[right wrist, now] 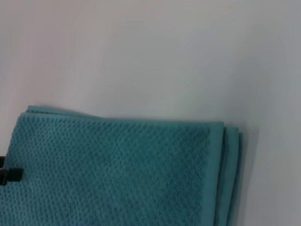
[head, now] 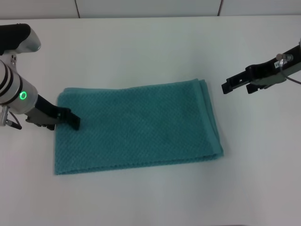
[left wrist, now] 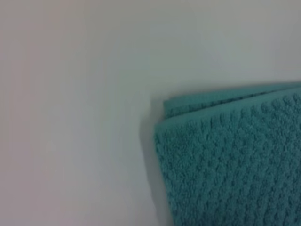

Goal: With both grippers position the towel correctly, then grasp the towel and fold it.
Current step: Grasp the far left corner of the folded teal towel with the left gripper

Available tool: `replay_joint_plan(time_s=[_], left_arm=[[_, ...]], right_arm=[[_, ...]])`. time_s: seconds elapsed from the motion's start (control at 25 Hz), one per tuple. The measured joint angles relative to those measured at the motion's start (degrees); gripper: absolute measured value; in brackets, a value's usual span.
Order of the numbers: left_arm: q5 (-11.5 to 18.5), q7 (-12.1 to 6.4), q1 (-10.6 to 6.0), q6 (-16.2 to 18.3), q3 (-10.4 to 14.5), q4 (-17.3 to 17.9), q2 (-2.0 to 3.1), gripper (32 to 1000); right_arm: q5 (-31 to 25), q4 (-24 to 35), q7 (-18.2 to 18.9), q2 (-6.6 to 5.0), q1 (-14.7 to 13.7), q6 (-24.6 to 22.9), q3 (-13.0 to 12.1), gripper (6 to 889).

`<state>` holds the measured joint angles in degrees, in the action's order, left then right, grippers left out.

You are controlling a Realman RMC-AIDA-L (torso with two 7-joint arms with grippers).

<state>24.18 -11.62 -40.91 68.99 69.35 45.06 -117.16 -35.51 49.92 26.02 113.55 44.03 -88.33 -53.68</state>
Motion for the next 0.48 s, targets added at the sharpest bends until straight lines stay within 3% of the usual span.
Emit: replay_joint_plan(time_s=[0.08, 0.48], left_arm=[[0.1, -0.34, -0.02, 0.1, 0.0, 0.1, 0.0, 756], [0.6, -1.73, -0.08, 0.5, -0.4, 0.3, -0.03, 505]], right_arm=[[0.0, 0.0, 0.0, 0.0, 0.0, 0.0, 0.2, 882], [0.0, 0.0, 0.0, 0.0, 0.0, 0.0, 0.9, 882]])
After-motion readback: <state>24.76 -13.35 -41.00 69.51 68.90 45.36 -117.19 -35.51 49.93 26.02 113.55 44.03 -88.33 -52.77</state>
